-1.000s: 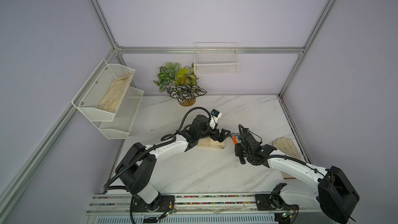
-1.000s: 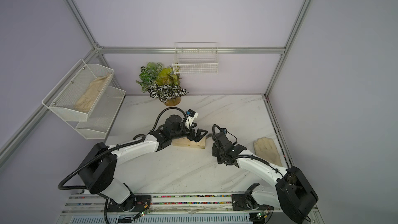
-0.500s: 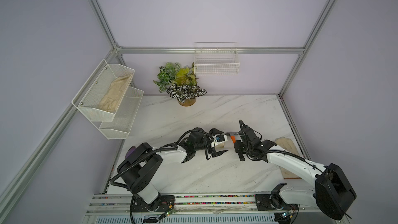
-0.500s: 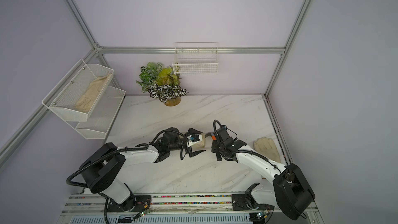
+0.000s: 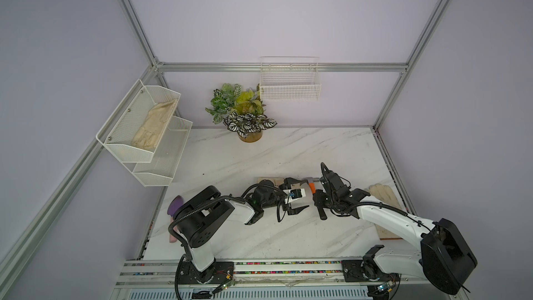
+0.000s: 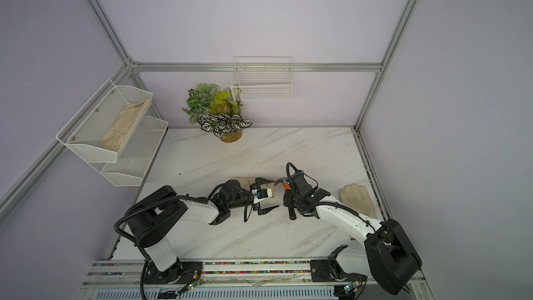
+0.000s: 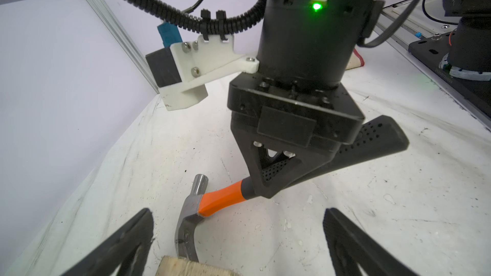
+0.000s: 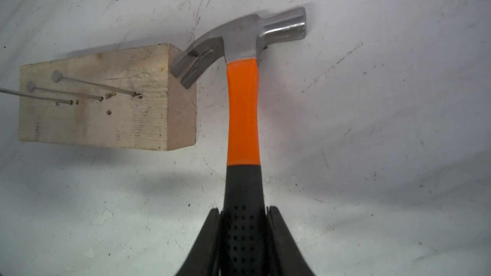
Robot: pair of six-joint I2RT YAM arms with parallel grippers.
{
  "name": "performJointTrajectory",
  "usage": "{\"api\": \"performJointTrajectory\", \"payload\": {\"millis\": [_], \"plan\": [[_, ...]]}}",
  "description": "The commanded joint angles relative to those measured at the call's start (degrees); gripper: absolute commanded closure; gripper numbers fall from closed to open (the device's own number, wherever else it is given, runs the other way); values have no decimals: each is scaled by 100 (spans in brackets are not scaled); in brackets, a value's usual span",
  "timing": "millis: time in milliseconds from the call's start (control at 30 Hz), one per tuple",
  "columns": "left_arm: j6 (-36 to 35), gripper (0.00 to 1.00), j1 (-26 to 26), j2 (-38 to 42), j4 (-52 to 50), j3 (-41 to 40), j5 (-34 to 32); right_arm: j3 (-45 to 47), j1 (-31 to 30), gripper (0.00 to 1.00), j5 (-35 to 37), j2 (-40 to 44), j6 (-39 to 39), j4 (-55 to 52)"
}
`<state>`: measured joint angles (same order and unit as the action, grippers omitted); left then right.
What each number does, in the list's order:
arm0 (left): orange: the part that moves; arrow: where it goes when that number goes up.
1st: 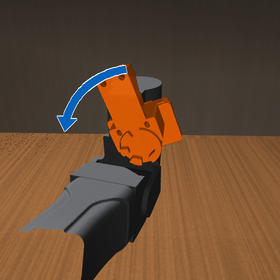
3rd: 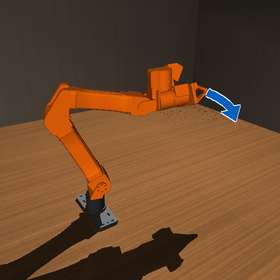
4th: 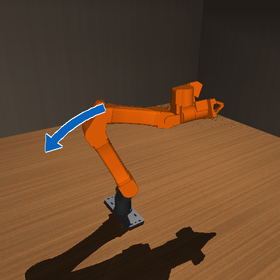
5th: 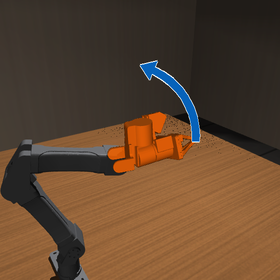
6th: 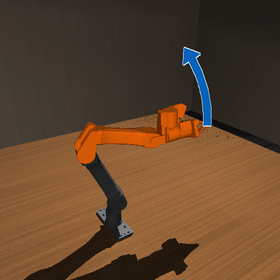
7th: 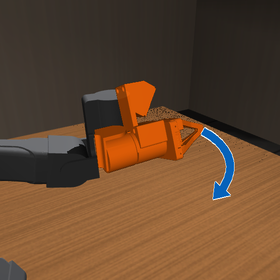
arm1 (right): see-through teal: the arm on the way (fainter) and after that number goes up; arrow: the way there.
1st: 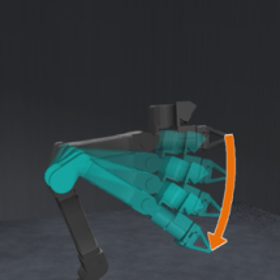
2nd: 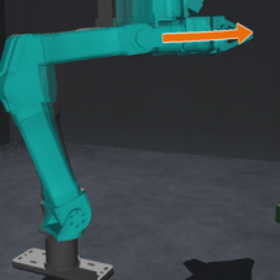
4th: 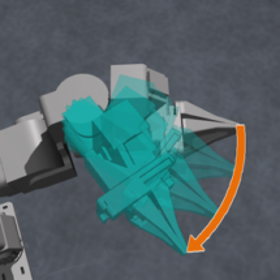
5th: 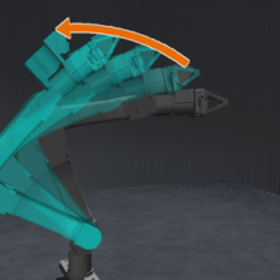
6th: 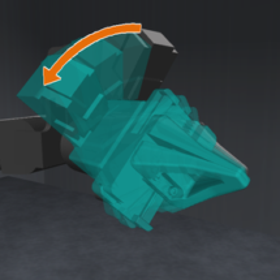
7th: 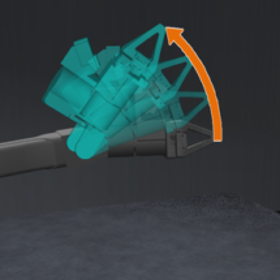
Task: Use a claw hammer to pull out a nail
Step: Pick up the hammer at the center of the board.
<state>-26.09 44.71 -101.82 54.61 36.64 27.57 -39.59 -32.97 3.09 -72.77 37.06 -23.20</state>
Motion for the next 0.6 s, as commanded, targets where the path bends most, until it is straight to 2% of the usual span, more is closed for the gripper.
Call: {"api": "performJointTrajectory", "payload": {"millis": [0, 100, 467, 500, 567], "plan": [[162, 0, 1, -193, 942, -247, -149, -106, 18, 100, -98, 6, 104, 185], [336, 0, -41, -204, 1559, -508, -249, 6, 19, 100, -163, -198, 100, 218], [288, 0, -51, 78, 1324, -657, -409, -68, 10, 100, -86, -1069, -19, 57], [287, 0, -50, 92, 1320, -671, -415, -103, 6, 90, -72, -1095, -23, -21], [288, 0, -73, 126, 1323, -704, -475, -177, -46, 56, -65, -1156, -28, -279]]}}
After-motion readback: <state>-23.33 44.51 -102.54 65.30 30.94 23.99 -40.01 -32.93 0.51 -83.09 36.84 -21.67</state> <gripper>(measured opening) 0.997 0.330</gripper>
